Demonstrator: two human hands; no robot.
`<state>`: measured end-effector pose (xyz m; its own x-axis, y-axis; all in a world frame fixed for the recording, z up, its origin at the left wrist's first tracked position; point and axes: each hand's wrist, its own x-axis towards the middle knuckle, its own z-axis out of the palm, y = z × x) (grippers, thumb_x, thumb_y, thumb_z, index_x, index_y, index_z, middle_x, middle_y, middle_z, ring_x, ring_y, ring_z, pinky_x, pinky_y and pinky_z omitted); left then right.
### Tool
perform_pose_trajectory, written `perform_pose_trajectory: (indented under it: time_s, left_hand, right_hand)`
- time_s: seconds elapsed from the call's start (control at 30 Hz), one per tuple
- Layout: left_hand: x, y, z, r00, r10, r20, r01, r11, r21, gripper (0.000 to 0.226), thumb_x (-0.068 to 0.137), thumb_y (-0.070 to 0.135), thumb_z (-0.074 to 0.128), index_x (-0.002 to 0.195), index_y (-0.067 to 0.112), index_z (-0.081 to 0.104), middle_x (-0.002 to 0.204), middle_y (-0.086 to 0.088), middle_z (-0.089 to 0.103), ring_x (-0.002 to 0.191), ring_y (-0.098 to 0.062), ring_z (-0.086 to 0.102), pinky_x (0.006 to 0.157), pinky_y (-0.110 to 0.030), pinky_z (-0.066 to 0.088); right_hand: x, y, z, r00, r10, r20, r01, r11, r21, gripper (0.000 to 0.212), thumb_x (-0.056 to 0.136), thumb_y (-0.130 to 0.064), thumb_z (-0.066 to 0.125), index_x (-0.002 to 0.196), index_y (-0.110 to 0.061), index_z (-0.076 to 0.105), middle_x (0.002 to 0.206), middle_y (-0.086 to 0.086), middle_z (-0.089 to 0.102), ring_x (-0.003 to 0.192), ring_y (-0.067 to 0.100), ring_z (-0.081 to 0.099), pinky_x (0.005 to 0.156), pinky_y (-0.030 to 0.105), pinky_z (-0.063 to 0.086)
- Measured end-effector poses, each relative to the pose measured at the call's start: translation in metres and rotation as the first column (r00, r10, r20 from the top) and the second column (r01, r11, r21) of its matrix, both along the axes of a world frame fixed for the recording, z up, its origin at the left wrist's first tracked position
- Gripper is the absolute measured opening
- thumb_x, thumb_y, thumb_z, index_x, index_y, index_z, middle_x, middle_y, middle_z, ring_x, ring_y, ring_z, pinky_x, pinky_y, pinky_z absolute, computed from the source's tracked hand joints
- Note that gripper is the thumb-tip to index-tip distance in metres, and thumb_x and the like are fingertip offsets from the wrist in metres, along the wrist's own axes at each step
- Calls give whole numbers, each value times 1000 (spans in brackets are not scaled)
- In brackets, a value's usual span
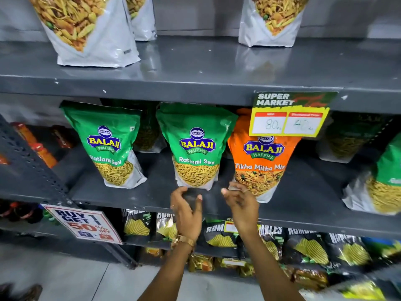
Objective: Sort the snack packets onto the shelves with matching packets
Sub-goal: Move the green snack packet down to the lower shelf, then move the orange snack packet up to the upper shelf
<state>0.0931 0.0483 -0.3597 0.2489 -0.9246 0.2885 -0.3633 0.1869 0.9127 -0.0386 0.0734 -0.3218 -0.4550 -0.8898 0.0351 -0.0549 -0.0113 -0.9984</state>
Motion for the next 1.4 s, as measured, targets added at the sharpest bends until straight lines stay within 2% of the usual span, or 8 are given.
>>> perform_pose_trajectory:
  time_s: [0.07,0.2,0.33,0.47,0.67,0.83,1.0,1.4]
  left_hand:
    - [-20,14,4,984,-158,79,160,987,-19,33,87,37,55,113,19,48,112,3,51,103,-11,50,91,-39,48]
    - [-61,4,24,886,-462,-30,461,873,157,63,85,42,62,137,17,35,145,-3,43,133,-14,42,110,-36,39]
    - [-92,-17,39,853,-516,-76,517,819,249,100,64,60,70,142,14,29,144,-7,47,130,-17,47,105,-34,41]
    - [-102,-26,33,857,-500,123,459,850,257,66,77,20,75,131,2,41,135,-19,50,130,-31,46,103,-30,35]
    - [-91,-30,23,850,-500,169,448,853,268,54,75,5,71,124,2,49,126,-22,56,123,-36,50,105,-47,41]
    - [-106,16,26,813,-567,134,504,800,324,54,75,2,68,125,9,49,128,-17,56,119,-33,56,102,-52,47]
    - [-116,64,22,786,-612,90,550,758,351,50,72,3,74,117,8,54,118,-16,64,109,-32,62,96,-52,51]
    - [-84,131,90,735,-668,121,643,742,189,56,60,16,84,111,14,59,113,-8,65,107,-26,61,97,-48,50]
  right_hand:
    - [-12,21,2,979,-205,-6,204,977,-69,5,83,-22,71,83,-17,68,70,4,69,69,23,68,60,34,59]
    - [-54,24,7,886,-463,-30,456,880,-129,32,75,-35,74,88,-13,54,84,10,58,73,21,53,70,34,49]
    - [-100,2,12,972,-201,117,205,978,-22,77,74,-22,79,137,-15,37,138,1,42,125,12,43,100,27,42]
    - [-125,3,17,991,121,-57,-118,992,55,58,77,-26,75,129,-20,51,121,-3,65,108,3,64,93,32,53]
    - [-115,24,0,992,6,-125,-5,1000,15,55,80,0,69,131,-4,48,116,7,62,99,6,60,77,5,49]
    - [-122,80,-3,979,-113,-172,123,991,45,54,78,-1,72,128,-9,52,123,11,63,115,25,58,93,36,49]
    - [-127,140,-10,958,-221,-182,243,964,106,52,75,-4,74,124,-10,55,110,9,60,107,29,56,91,50,51]
    - [-129,213,39,973,-146,-181,163,983,81,61,67,-4,81,120,-16,54,113,9,71,105,27,66,89,44,53]
